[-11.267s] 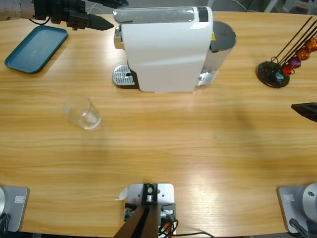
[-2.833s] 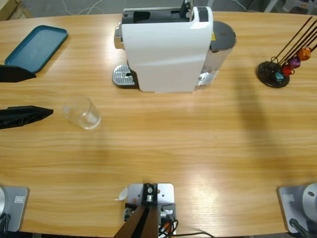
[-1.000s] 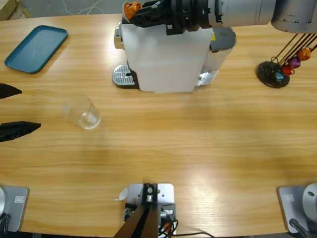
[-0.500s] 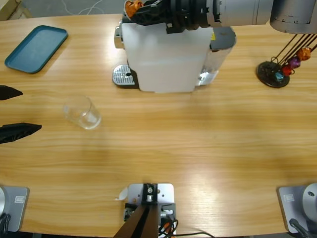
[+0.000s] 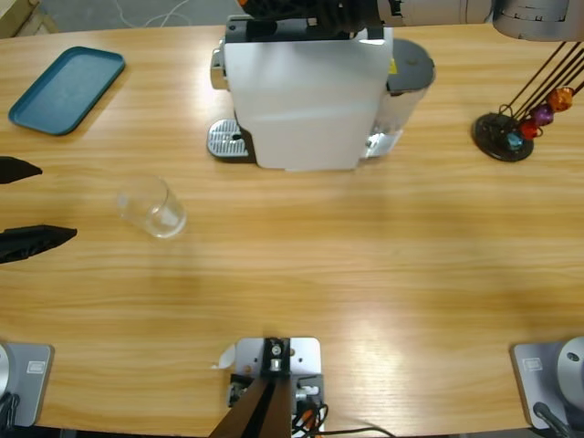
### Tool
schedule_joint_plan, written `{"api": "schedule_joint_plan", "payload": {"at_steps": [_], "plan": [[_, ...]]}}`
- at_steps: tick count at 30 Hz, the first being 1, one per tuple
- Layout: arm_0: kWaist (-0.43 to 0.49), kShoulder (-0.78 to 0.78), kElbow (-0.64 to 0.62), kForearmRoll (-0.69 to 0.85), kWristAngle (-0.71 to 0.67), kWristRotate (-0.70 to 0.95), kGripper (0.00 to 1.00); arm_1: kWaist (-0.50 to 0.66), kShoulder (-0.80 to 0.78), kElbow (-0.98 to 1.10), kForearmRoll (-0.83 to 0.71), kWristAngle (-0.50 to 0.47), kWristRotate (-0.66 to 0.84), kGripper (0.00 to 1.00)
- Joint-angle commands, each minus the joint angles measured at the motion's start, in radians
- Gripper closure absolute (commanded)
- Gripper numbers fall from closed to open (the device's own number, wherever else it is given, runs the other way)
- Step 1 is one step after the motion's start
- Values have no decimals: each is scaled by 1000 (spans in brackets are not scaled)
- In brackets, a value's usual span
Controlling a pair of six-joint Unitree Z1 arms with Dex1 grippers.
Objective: Pour coffee
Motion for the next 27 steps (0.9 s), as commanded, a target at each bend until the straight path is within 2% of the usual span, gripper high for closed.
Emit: {"api": "schedule_joint_plan", "payload": {"at_steps": [1,9,13,27], "plan": [[-9,-13,42,-18,6,-20,4,-18,24,18,17,-10,-24,852],[-9,-34,56,-19,7,-28,4,-2,-24,62,41,-8,-38,846],[-9,-35,53,-20,7,-29,4,21,-32,21,105,-19,-55,844],[-9,-35,67,-30,5,-27,4,36,18,-54,182,-41,-61,845]]}}
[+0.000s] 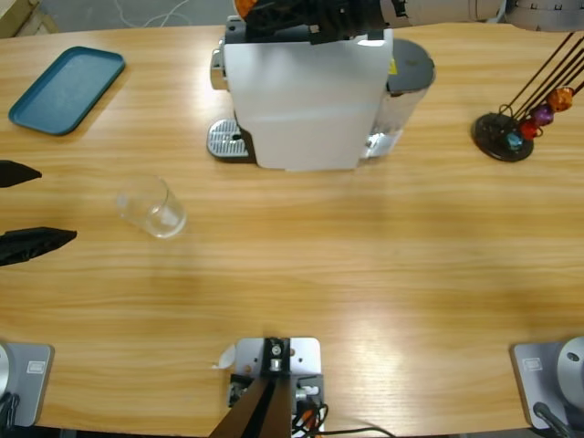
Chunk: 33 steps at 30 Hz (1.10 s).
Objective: Pour coffee
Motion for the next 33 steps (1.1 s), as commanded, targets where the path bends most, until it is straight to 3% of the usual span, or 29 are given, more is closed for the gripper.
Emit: {"api": "schedule_joint_plan", "payload": {"at_steps": [1,24,30,33], "plan": [[-9,-22,48,-25,5,-5,4,10,47,-4,33,-12,-12,845],[-9,-14,53,-40,4,-6,0,22,51,-10,53,-54,-18,832],[-9,-15,59,-40,5,-9,0,22,51,0,53,-50,-18,720],[-9,-15,59,-43,5,-9,0,22,47,4,53,-53,-18,713]]}}
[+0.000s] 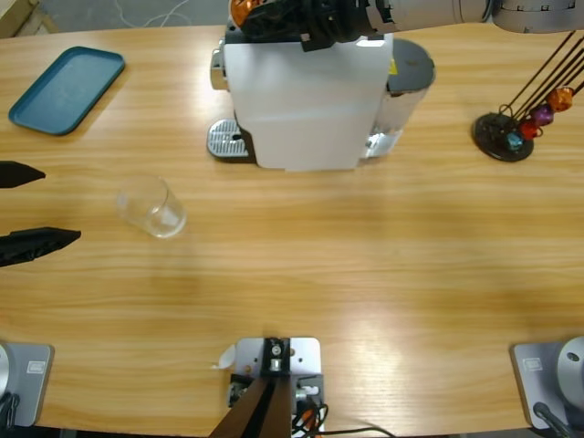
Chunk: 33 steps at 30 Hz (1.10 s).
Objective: Pour coffee
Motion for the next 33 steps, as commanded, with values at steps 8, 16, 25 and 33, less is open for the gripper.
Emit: {"api": "schedule_joint_plan", "payload": {"at_steps": [8,16,25,33], "plan": [[-9,-19,43,-15,5,-9,0,-5,22,27,11,-26,-15,708],[-9,-14,43,-29,3,-10,4,42,-81,-33,47,-230,-60,214],[-9,-28,34,-28,4,-26,4,174,-134,-97,134,-165,-52,488],[-9,-61,-5,29,2,-39,9,241,-329,49,208,-292,99,1000]]}}
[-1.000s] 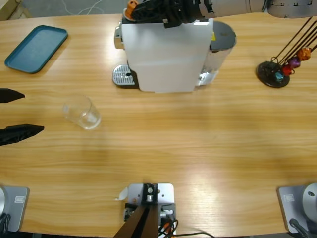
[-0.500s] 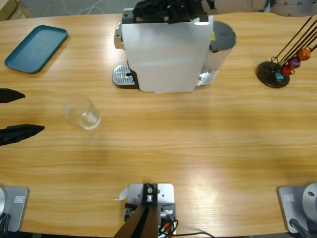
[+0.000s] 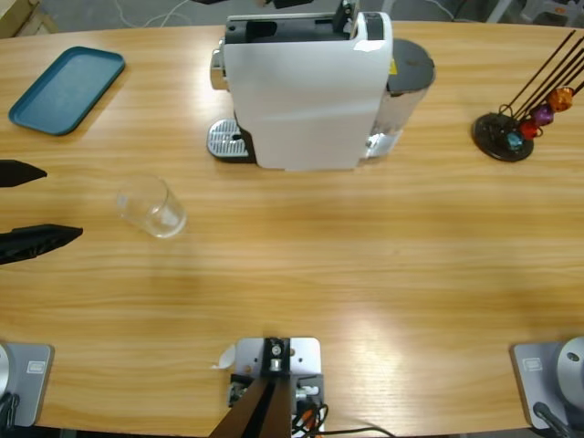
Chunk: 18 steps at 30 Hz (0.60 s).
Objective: Pour coffee
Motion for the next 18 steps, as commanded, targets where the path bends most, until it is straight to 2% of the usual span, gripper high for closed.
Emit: {"api": "schedule_joint_plan", "payload": {"at_steps": [1,5,10,13,18], "plan": [[-9,-64,-24,59,2,-22,9,42,-215,159,106,-140,159,1000],[-9,-72,-65,101,0,-24,5,42,-343,277,164,-284,260,1000],[-9,-70,-82,106,-18,-23,4,41,-412,278,228,-410,340,1000],[-9,-65,-108,106,-14,-24,4,-34,-368,228,226,-437,414,1000],[5,-45,-114,104,-5,-19,4,-101,-156,98,181,-549,535,1000]]}}
